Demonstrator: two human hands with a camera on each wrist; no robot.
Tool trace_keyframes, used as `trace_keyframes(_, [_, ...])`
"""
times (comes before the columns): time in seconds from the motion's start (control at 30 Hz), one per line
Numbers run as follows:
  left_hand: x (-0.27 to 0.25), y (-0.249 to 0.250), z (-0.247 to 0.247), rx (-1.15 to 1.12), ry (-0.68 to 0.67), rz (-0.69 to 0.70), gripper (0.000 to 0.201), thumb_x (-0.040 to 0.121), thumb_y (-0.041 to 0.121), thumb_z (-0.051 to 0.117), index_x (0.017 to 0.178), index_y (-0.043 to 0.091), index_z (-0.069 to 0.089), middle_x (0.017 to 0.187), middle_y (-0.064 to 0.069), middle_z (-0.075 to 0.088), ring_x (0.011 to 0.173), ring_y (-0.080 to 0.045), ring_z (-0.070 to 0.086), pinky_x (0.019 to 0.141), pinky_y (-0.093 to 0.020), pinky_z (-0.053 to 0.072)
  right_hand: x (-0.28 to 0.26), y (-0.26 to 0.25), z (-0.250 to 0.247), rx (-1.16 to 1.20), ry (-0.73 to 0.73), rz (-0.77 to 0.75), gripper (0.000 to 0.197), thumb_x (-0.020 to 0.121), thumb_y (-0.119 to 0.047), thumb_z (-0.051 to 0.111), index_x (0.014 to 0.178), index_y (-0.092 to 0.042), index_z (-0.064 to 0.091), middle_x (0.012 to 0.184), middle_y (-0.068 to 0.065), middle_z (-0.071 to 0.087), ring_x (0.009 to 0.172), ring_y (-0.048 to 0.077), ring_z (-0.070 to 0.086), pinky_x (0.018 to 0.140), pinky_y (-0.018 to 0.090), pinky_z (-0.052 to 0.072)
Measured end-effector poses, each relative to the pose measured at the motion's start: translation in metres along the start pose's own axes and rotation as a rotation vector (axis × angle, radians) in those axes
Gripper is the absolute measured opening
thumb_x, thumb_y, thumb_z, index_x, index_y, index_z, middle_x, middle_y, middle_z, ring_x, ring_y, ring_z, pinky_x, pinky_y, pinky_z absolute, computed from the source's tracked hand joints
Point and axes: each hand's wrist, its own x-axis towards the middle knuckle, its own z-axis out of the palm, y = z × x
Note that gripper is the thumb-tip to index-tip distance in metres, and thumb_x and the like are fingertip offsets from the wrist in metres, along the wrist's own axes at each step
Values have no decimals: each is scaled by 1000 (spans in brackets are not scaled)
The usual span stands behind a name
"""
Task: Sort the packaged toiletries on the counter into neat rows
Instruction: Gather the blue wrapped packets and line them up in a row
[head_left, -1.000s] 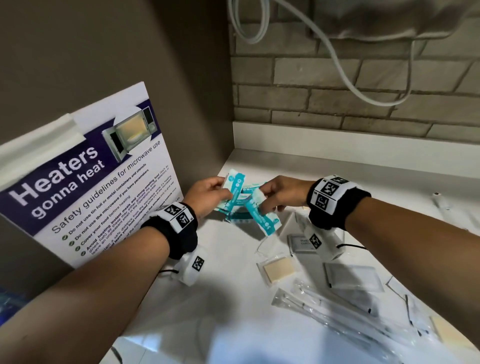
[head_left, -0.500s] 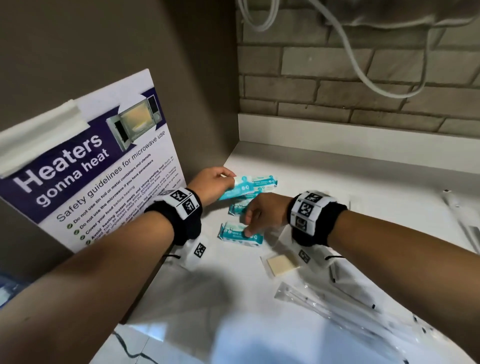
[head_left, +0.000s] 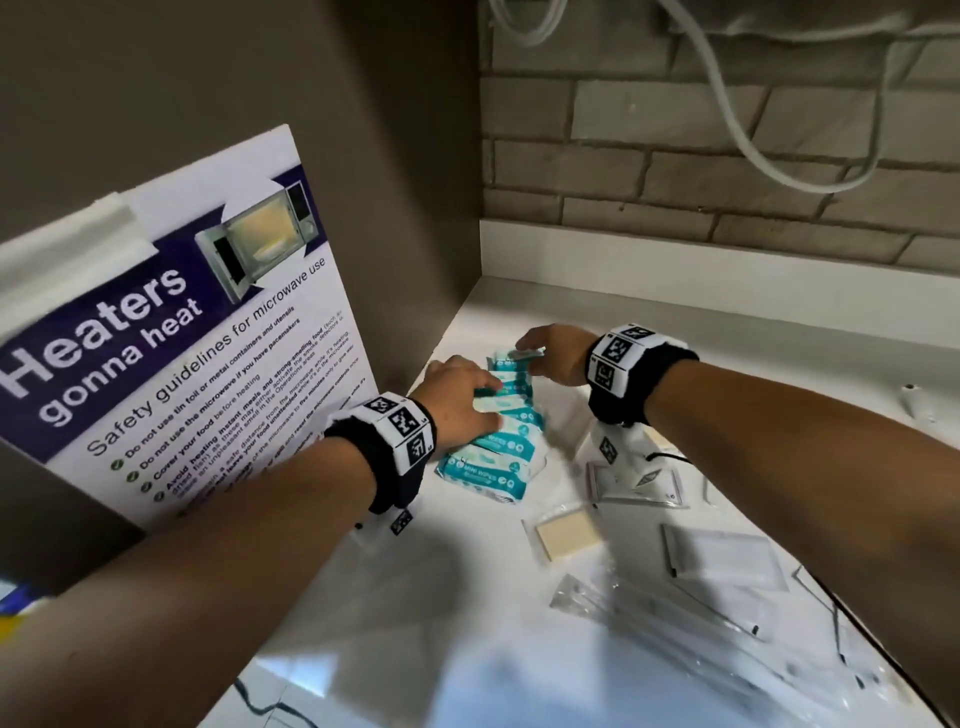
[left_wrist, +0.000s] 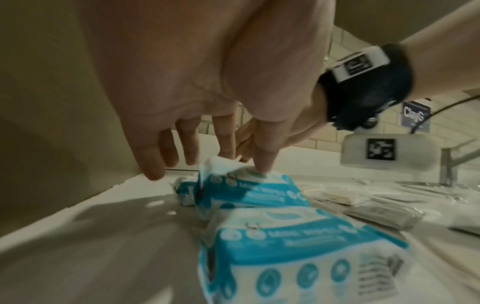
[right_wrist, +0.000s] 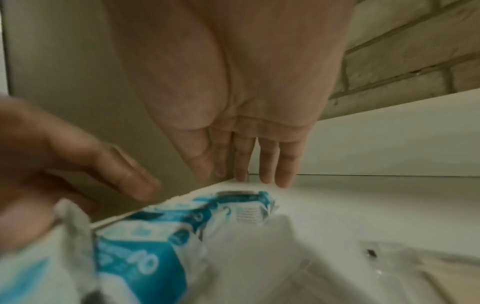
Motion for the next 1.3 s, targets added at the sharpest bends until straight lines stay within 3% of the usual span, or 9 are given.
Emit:
trace_keyframes(0.07, [0, 5, -1, 54, -82, 21, 49, 97, 41, 51, 143, 23, 47, 154, -2, 35, 137, -22, 38, 109, -27, 27, 9, -1, 6, -50, -17, -10, 44, 96, -17, 53, 140, -13, 49, 145, 8, 50, 132, 28, 46, 111, 32, 34])
trace_keyframes(0.2, [5, 11, 4, 274, -247, 19, 55, 104, 47, 22, 153, 23, 27, 163, -4, 10, 149, -24, 14, 118, -37, 16, 15, -3, 9, -161, -27, -56, 40, 98, -19, 50, 137, -14, 54, 141, 9, 54, 129, 30, 48, 109, 35, 36])
trace_keyframes(0.4, [21, 5, -1, 351, -284, 7, 48, 108, 27, 18, 155, 17, 15, 163, -9, 2, 150, -28, 3, 119, -42, 16, 27, -1, 11, -176, 42, -60, 42, 95, -28, 56, 135, -17, 56, 133, 11, 57, 124, 29, 50, 104, 36, 40])
trace_keyframes(0.53, [25, 7, -5, 302, -246, 1, 50, 107, 25, 23, 153, 7, 22, 162, -14, 12, 148, -30, 12, 118, -41, 15, 38, 0, 17, -163, 70, -28, 38, 95, -30, 54, 131, -18, 59, 130, 12, 55, 118, 32, 52, 96, 31, 41])
trace_keyframes(0.8, [26, 5, -10, 305, -293, 13, 50, 106, 36, 26, 153, 21, 23, 164, -1, 5, 151, -21, 5, 118, -33, 9, 48, -4, 24, -118, 48, -35, 41, 95, -25, 56, 135, -23, 56, 136, 9, 53, 122, 34, 49, 103, 34, 40])
trace_keyframes(0.93, [20, 3, -6, 182, -131, 42, 48, 97, 40, 50, 141, 22, 48, 155, -1, 34, 139, -21, 37, 110, -27, 27, 38, -5, 19, -85, 61, -92, 43, 89, -26, 63, 131, -24, 60, 129, 8, 56, 119, 32, 51, 101, 36, 43])
trace_keyframes(1.07, [2, 1, -7, 89, 27, 83, 21, 85, 30, 70, 104, 21, 69, 119, -1, 57, 105, -18, 60, 91, -24, 45, 13, -11, 12, 38, -47, -200, 35, 77, -16, 75, 111, -19, 70, 96, -3, 61, 91, 16, 57, 78, 23, 44])
trace_keyframes(1.2, [-13, 0, -4, 105, -39, 127, 27, 84, 24, 73, 111, 20, 72, 111, 3, 62, 101, -12, 62, 87, -17, 42, -1, -12, 18, -15, -168, -236, 34, 74, -14, 79, 107, -20, 73, 81, -9, 62, 75, 9, 52, 60, 14, 36])
trace_keyframes(1.3, [-16, -1, -2, 108, -23, 121, 25, 88, 17, 69, 112, 20, 72, 118, 1, 64, 103, -13, 62, 92, -17, 41, 2, -15, 22, -58, -93, -278, 38, 76, -16, 78, 114, -19, 72, 85, -5, 59, 78, 12, 50, 66, 18, 36])
